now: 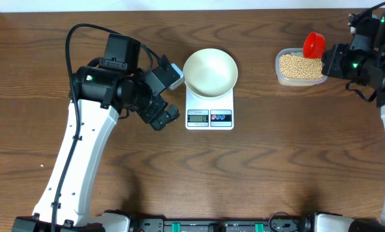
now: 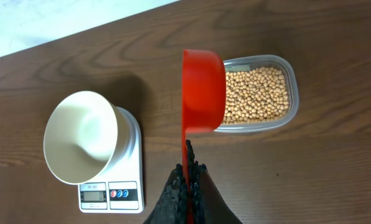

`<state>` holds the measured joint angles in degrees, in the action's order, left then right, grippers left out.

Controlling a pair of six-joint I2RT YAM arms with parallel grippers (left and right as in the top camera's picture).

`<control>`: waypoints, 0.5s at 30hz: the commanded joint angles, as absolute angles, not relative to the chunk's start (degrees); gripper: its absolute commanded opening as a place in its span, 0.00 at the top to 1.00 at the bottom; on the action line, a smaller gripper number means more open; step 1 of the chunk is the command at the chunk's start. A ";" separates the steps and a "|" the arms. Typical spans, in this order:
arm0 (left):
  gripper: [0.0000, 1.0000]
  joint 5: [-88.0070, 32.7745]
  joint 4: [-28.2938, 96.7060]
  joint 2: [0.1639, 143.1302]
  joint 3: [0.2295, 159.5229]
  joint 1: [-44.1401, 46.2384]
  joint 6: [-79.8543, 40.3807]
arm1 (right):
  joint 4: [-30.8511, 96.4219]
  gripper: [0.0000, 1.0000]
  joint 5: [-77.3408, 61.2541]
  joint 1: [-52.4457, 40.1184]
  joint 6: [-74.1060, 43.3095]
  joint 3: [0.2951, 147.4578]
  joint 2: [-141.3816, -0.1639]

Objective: Scoop item into bowl and weigh 50g on scale

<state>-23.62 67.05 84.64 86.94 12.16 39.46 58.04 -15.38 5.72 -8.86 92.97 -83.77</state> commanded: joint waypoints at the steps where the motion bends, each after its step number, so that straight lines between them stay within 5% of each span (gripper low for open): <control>1: 0.02 -23.31 67.20 84.88 87.22 12.25 40.47 | 58.02 0.99 -14.92 5.98 -8.03 94.39 -83.55; 15: 0.02 -23.53 66.54 84.88 87.22 12.25 40.45 | 57.58 0.99 -14.92 5.96 -8.05 94.39 -83.55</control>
